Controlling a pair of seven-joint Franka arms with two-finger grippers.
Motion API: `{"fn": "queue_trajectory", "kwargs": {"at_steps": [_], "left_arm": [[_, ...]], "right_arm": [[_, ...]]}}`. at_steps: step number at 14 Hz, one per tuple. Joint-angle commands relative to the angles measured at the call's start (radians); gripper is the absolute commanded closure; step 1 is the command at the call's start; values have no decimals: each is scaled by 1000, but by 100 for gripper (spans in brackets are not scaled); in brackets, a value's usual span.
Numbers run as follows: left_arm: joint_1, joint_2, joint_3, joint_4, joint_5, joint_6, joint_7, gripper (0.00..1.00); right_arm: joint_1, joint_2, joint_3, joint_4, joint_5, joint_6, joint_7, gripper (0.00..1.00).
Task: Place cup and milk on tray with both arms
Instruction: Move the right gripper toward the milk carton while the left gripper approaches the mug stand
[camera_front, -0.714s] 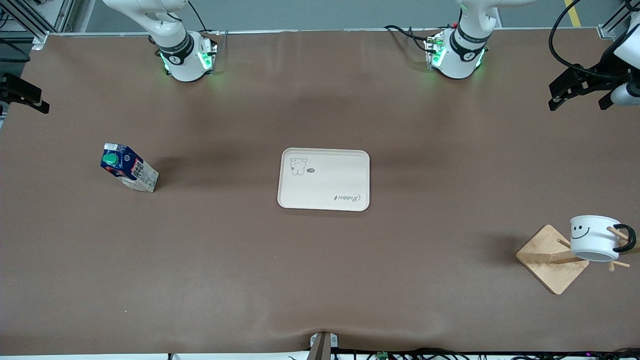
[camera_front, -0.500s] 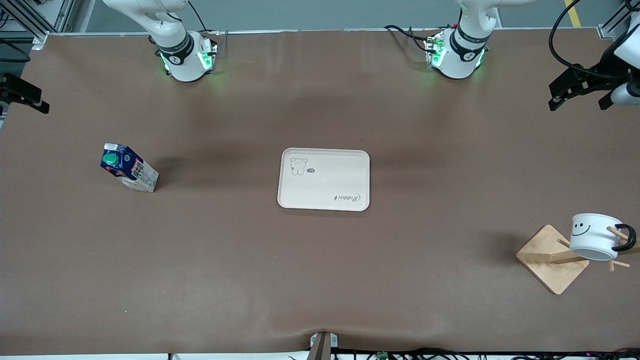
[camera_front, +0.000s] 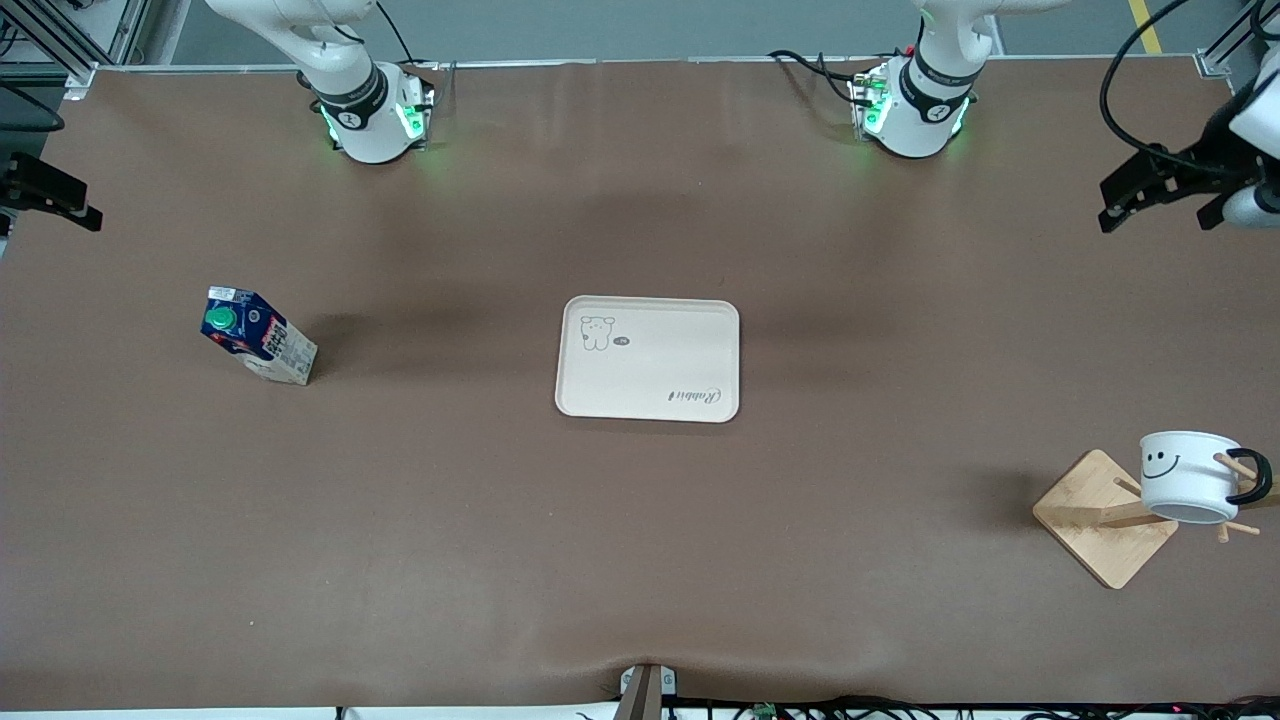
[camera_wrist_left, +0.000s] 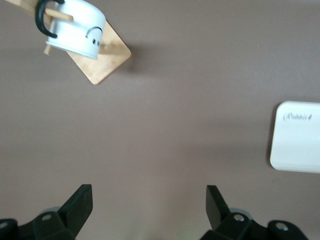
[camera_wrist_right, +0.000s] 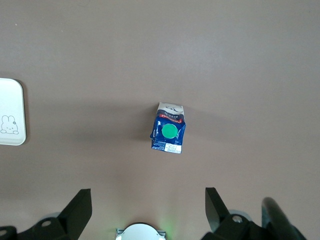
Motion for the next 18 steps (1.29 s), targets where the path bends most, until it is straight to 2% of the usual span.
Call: {"fn": "queue_trajectory", "kwargs": {"at_steps": [1, 9, 11, 13, 18], "left_arm": [[48, 0, 0, -73, 7, 116, -5, 0], [154, -36, -3, -386, -34, 558, -8, 0], [177, -36, -3, -461, -47, 682, -8, 0], [188, -39, -3, -548, -65, 828, -8, 0], [193, -39, -2, -696, -68, 1127, -8, 0]], "right_arm": [[-16, 25, 9, -1, 3, 2, 13, 0], [-25, 36, 9, 1, 4, 13, 12, 0], [-17, 45, 9, -4, 1, 81, 10, 0], [15, 112, 13, 2, -11, 80, 3, 0], [1, 134, 9, 5, -11, 94, 1, 0]]}}
